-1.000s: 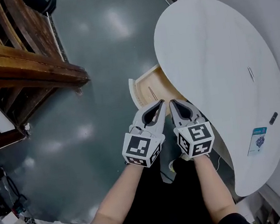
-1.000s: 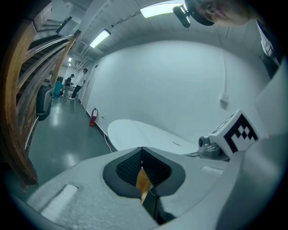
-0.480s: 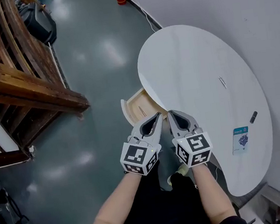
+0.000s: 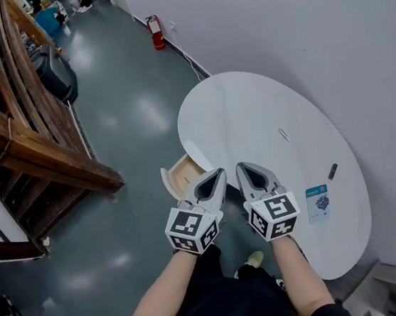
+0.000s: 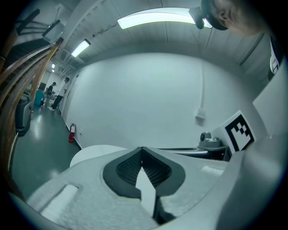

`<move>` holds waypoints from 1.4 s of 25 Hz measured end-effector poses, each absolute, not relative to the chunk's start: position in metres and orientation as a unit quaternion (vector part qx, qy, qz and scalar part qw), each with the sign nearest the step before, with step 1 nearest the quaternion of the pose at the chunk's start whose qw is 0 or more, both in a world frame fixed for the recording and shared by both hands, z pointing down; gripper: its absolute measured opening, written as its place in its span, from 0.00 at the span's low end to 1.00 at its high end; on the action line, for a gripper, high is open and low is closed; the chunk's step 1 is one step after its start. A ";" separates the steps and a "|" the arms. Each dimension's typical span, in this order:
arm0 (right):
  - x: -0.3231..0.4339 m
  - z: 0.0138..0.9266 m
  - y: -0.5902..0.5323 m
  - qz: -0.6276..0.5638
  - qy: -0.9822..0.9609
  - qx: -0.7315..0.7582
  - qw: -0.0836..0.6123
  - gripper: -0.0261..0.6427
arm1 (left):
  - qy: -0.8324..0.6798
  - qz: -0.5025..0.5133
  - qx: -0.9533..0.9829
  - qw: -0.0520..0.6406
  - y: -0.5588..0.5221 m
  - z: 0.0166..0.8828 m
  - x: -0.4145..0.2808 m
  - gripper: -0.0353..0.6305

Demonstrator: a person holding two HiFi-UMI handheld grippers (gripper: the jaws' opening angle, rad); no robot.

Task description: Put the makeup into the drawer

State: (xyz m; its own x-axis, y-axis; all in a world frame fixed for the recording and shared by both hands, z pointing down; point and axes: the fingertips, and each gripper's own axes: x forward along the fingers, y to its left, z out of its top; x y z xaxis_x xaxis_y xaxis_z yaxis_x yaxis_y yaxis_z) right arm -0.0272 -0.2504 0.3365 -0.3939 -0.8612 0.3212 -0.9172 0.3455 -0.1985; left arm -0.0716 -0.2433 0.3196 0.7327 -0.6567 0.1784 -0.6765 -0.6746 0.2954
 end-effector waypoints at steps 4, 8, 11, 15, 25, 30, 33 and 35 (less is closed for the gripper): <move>-0.009 0.301 -0.241 0.149 -0.816 0.555 0.061 0.06 | -0.351 0.017 0.923 0.158 -0.233 0.289 -0.052 0.07; 0.004 0.273 -0.229 0.127 -0.817 0.561 0.049 0.06 | -0.338 0.007 0.931 0.141 -0.221 0.261 -0.033 0.07; 0.013 0.257 -0.220 0.113 -0.816 0.565 0.042 0.06 | -0.331 0.001 0.935 0.130 -0.212 0.244 -0.023 0.07; 0.023 0.238 -0.210 0.098 -0.816 0.568 0.032 0.06 | -0.326 -0.003 0.938 0.122 -0.201 0.227 -0.015 0.07; 0.041 0.213 -0.188 0.081 -0.818 0.570 0.013 0.06 | -0.318 -0.009 0.942 0.101 -0.175 0.205 0.006 0.07; 0.046 0.211 -0.184 0.078 -0.818 0.570 0.012 0.06 | -0.318 -0.007 0.943 0.095 -0.172 0.203 0.014 0.07; 0.051 0.209 -0.184 0.077 -0.816 0.573 0.012 0.06 | -0.316 -0.007 0.944 0.093 -0.172 0.201 0.018 0.07; 0.053 0.208 -0.183 0.076 -0.814 0.576 0.012 0.06 | -0.313 -0.008 0.945 0.092 -0.172 0.199 0.019 0.07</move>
